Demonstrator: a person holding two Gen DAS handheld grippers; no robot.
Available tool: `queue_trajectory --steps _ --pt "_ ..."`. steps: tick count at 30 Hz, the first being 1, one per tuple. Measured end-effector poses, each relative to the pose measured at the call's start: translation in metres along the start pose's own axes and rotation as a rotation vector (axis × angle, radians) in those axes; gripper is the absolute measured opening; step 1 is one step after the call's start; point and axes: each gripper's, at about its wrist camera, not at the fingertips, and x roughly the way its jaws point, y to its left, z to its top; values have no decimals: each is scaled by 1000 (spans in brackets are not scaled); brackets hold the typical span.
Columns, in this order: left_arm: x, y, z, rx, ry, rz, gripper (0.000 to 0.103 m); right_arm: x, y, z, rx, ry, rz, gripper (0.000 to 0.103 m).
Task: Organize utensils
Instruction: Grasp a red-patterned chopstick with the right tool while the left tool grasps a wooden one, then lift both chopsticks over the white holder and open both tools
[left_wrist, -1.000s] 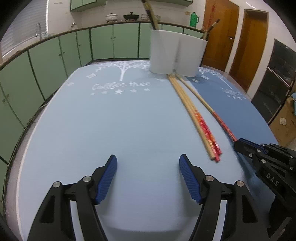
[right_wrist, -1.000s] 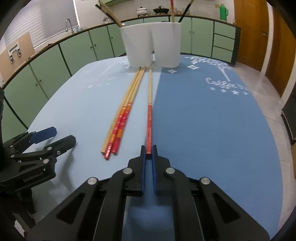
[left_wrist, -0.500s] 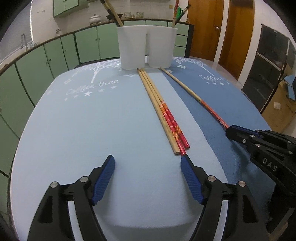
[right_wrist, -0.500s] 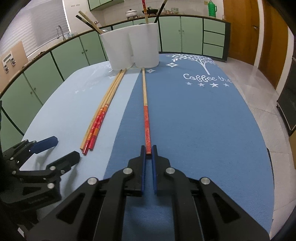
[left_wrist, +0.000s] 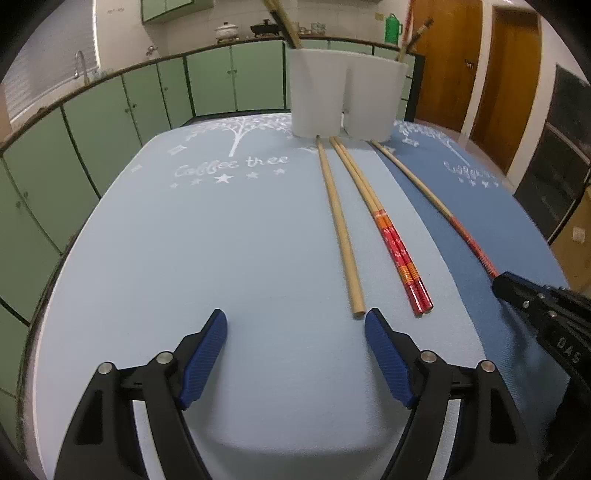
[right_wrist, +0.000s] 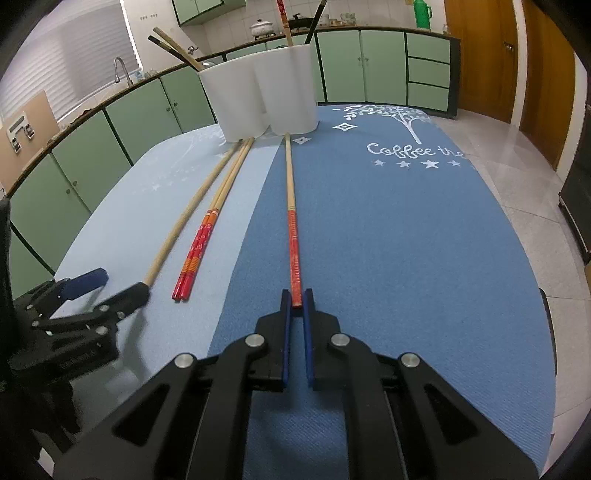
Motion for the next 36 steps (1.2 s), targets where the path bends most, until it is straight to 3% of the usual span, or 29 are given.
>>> queue_trajectory --steps 5,10,16,18,19,27,36 --pt "1 -3 1 1 -4 -26 75 1 1 1 -10 4 -1 7" --pt "6 -8 7 14 -13 -31 63 3 2 3 -18 10 3 7" --pt "5 -19 7 46 -24 -56 31 6 1 4 -22 18 9 7" --pt "5 -24 6 56 -23 -64 13 6 2 4 -26 18 6 7" --pt "5 -26 6 58 -22 -66 9 6 2 4 -27 18 5 6" --pt "-1 -24 10 39 -39 -65 7 3 5 5 -39 2 6 5" --pt "-51 -13 23 44 -123 -64 7 -40 11 25 -77 -109 7 5"
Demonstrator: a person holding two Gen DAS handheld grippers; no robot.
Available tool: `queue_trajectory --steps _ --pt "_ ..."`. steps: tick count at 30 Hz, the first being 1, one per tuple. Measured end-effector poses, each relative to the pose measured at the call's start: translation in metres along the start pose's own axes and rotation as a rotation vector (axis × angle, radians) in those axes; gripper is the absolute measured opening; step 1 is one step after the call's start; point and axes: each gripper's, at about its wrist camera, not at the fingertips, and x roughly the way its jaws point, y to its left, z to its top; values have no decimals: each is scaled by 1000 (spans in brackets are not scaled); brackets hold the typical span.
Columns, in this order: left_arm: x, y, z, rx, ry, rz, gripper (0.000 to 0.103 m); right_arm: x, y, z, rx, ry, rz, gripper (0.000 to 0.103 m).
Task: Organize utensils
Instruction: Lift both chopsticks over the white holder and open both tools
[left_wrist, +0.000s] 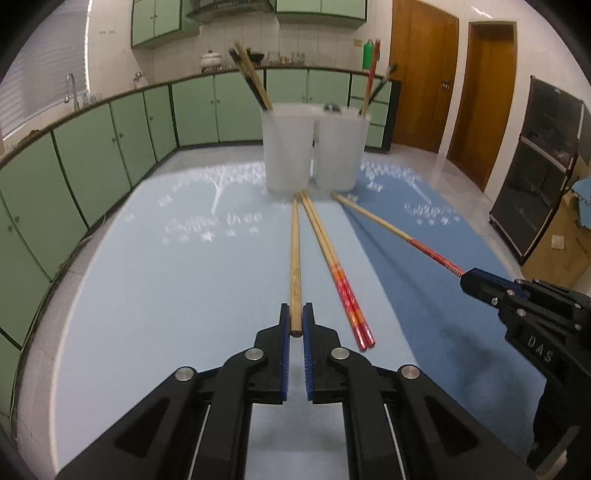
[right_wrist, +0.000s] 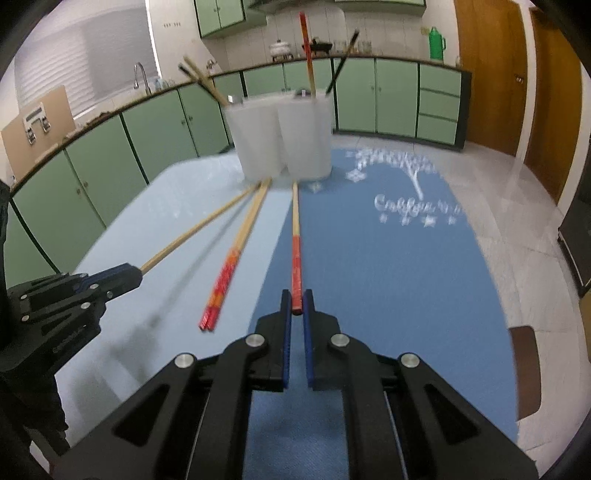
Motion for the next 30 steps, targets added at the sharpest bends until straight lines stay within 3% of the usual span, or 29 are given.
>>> queue_trajectory --steps 13,30 --pt "-61 8 63 23 -205 -26 7 -61 -1 75 -26 -176 28 5" --pt "-64 2 128 93 -281 -90 6 -81 8 174 -74 -220 148 5"
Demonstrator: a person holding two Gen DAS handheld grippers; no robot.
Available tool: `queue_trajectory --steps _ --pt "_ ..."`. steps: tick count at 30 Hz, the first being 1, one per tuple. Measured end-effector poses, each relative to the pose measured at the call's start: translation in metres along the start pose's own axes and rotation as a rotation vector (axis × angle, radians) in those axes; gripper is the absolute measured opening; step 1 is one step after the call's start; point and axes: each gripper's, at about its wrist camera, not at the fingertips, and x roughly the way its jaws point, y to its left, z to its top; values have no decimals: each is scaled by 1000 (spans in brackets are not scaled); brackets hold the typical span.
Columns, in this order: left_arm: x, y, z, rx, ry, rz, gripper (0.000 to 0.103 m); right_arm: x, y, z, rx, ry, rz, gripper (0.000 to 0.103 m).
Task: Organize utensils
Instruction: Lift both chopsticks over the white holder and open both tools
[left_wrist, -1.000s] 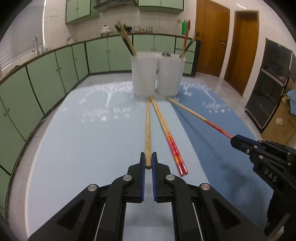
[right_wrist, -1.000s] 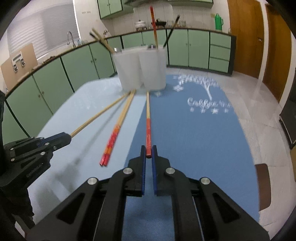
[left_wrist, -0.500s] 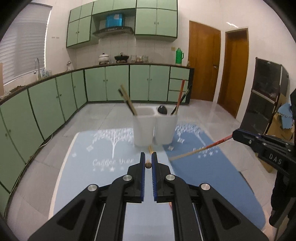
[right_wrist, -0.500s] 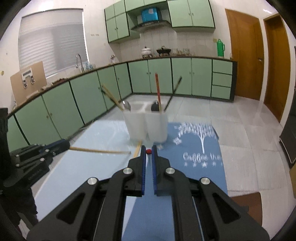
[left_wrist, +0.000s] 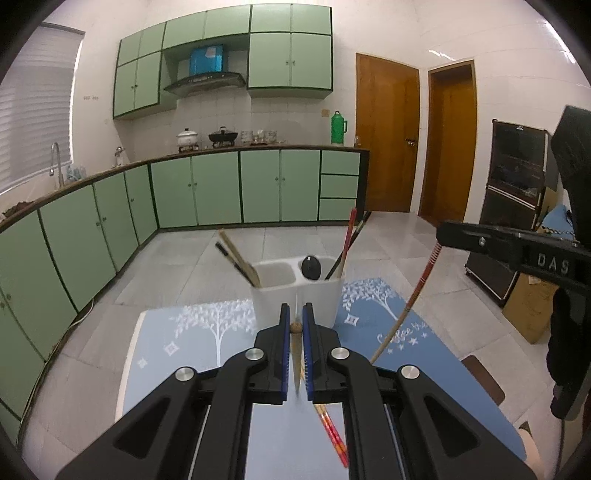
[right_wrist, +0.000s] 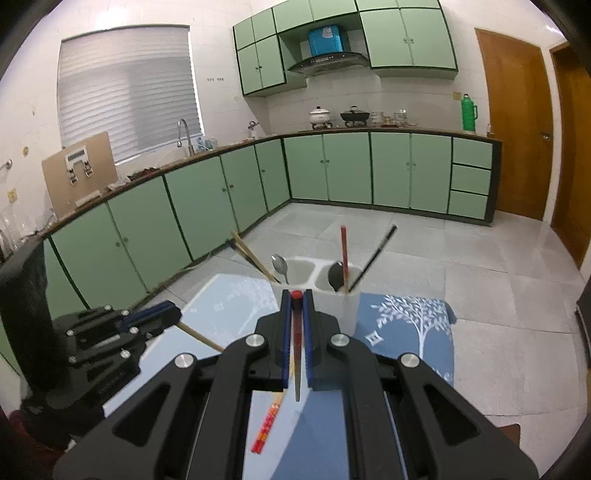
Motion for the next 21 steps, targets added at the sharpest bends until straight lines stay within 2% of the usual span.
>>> queue_trajectory --steps 11,18,21 --pt "-2 -3 52 36 -108 -28 6 -4 -10 65 -16 -90 29 5" --pt "2 3 114 37 -246 -25 6 4 -19 115 -44 -162 7 5" --pt "15 6 138 29 -288 -17 6 13 -26 132 -56 -176 -18 5"
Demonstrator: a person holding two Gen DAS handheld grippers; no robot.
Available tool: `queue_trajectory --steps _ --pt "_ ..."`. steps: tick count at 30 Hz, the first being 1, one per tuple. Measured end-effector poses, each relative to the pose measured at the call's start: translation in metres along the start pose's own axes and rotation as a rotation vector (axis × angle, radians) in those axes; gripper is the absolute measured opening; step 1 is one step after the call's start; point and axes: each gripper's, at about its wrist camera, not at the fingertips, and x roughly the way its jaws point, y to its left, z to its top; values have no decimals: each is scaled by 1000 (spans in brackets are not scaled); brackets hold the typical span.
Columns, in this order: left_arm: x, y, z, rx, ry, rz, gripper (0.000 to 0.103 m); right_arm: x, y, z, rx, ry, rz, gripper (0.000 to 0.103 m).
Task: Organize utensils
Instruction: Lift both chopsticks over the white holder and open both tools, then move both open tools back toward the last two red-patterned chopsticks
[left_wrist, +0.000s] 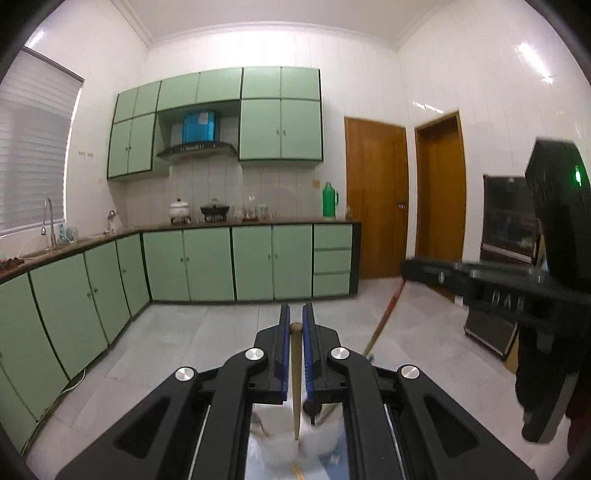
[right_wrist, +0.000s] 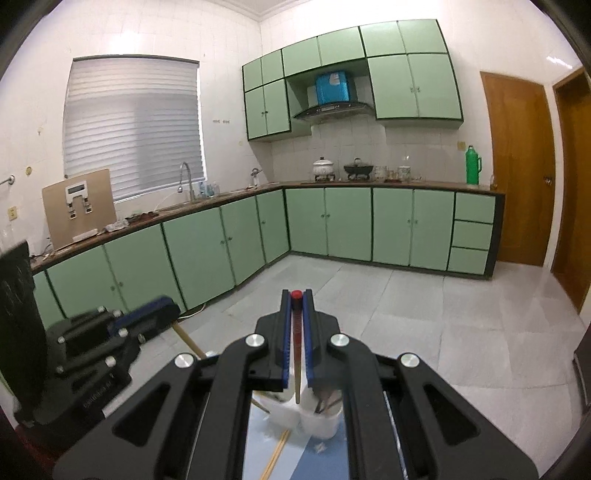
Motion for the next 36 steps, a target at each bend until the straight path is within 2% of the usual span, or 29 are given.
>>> queue_trajectory --steps 4,11,15,18,22,25,27,28,32,36 --pt "32 4 0 -5 13 9 6 26 -12 4 -5 35 -23 5" --pt "81 13 -35 -33 101 11 6 65 -17 -19 -10 123 -34 5" --pt "93 16 -53 -50 162 8 8 80 -20 -32 8 170 -35 8" --pt "85 16 -55 -49 153 3 16 78 -25 -33 31 161 -43 12" --pt "67 17 -48 -49 132 4 22 62 -35 -29 56 122 -70 24" --pt "45 15 -47 -43 120 15 35 43 -41 -32 62 93 -99 36" --pt "26 11 -52 -43 117 17 47 26 -40 -39 52 75 -122 46" --pt "19 11 -55 -42 117 19 49 19 -39 -43 49 68 -132 53" --pt "-12 8 -81 -61 145 23 57 -13 -37 -74 61 59 -155 79" --pt "-31 7 -115 -56 204 49 63 -33 -29 -116 87 81 -152 88"
